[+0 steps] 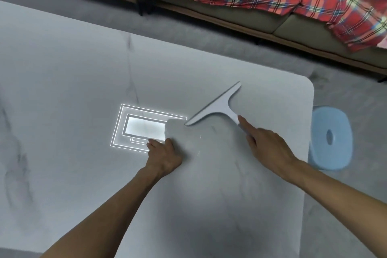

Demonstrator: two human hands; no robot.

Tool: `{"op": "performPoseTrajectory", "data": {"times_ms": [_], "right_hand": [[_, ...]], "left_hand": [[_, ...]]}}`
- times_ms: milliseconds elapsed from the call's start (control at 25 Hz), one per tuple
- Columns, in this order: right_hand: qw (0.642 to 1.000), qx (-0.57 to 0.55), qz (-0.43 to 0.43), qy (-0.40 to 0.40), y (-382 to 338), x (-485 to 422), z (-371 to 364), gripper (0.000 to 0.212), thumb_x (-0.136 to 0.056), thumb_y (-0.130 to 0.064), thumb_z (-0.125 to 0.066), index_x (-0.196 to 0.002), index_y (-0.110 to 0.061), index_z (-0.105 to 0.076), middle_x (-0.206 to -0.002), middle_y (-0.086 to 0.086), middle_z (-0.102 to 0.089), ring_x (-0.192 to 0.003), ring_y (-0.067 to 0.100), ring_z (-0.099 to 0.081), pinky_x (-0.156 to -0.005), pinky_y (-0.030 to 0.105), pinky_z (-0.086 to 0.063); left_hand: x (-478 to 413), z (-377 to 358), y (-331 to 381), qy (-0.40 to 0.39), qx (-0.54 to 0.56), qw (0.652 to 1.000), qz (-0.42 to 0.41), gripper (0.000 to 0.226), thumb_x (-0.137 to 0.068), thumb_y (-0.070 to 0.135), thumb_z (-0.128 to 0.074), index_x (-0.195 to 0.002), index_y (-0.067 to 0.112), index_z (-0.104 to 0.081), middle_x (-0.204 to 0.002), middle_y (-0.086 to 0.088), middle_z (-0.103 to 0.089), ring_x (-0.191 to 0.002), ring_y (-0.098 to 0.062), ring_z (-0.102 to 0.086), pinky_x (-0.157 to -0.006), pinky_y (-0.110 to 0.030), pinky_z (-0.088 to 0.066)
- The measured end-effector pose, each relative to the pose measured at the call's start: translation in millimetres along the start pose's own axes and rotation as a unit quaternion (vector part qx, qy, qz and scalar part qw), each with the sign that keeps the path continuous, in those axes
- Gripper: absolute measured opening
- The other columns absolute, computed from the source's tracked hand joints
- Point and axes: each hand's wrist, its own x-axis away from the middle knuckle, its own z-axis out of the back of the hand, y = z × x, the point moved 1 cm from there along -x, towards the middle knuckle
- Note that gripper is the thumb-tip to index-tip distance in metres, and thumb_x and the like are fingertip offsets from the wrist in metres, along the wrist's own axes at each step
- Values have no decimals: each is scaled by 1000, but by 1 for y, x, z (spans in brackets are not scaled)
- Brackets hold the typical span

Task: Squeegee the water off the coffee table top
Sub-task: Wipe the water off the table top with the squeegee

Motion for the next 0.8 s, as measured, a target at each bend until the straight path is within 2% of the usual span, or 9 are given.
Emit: {"op": "performPoseTrajectory", "data": {"times_ms": [80, 240, 320, 400, 480, 560, 640, 720, 800], "right_hand": [[999, 28, 0, -22, 19, 27, -1, 60, -100, -23, -36, -150, -44, -8, -73, -3, -50, -64, 15, -50, -60, 29, -38], [995, 84, 0, -60, 49, 65, 0, 59, -100, -25, -34, -149, -45, -7, -72, -4, -46, -64, 17, -50, -58, 29, -36], [993, 97, -2, -72, 59, 77, 6, 60, -98, -25, -36, -149, -46, -11, -74, -4, -48, -67, 19, -53, -59, 30, -38], [993, 97, 2, -70, 62, 81, 16, 59, -97, -26, -38, -148, -47, -17, -83, -2, -59, -78, 22, -61, -65, 31, -44], [998, 56, 11, -26, 55, 65, 32, 57, -96, -27, -41, -146, -46, -23, -94, 3, -66, -85, 27, -64, -66, 30, -43], [999, -1, 12, 42, 39, 24, 46, 53, -96, -27, -43, -145, -41, -29, -105, 12, -68, -92, 35, -64, -69, 32, -43], [995, -59, -28, 73, 18, -30, 54, 51, -97, -24, -41, -146, -33, -31, -121, 20, -62, -105, 41, -58, -82, 38, -46], [985, -115, -97, 83, -2, -78, 55, 51, -97, -22, -36, -146, -29, -28, -127, 20, -57, -110, 43, -52, -85, 38, -42], [978, -135, -132, 83, -22, -102, 42, 53, -98, -22, -33, -149, -27, -22, -129, 20, -54, -113, 42, -50, -83, 36, -39]], "left_hand": [[3, -1, 0, 0, 18, 1000, -5, 54, -81, 9, -48, -132, -3, -37, -142, -43, -26, -136, -55, -20, -116, -51, -21], [9, -3, -1, 50, 92, 994, 13, 51, -84, 13, -60, -132, 1, -45, -148, -22, -27, -134, -44, -31, -108, -49, -34], [15, -13, 0, 70, 109, 992, 8, 43, -85, 9, -57, -126, -2, -48, -143, -22, -33, -130, -43, -36, -104, -47, -37], [28, -29, 2, 68, 103, 992, 0, 32, -86, 2, -49, -118, -4, -49, -132, -25, -38, -123, -43, -42, -99, -44, -39], [40, -46, 0, 58, 87, 995, -2, 30, -85, -1, -43, -114, -3, -49, -132, -26, -37, -122, -46, -44, -95, -42, -41], [47, -55, -6, 42, 70, 997, -15, 30, -85, -1, -45, -115, -2, -46, -143, -30, -28, -127, -51, -40, -95, -43, -41], [48, -54, -10, 26, 62, 997, -26, 28, -85, 1, -48, -113, 1, -45, -150, -31, -19, -130, -51, -37, -92, -40, -41], [45, -50, -11, 15, 62, 998, -24, 22, -84, 3, -49, -106, 6, -44, -148, -29, -25, -128, -47, -41, -84, -36, -39], [39, -49, -11, 17, 52, 998, -18, 22, -83, 4, -48, -104, 8, -44, -143, -30, -31, -125, -46, -43, -84, -37, -38]]}}
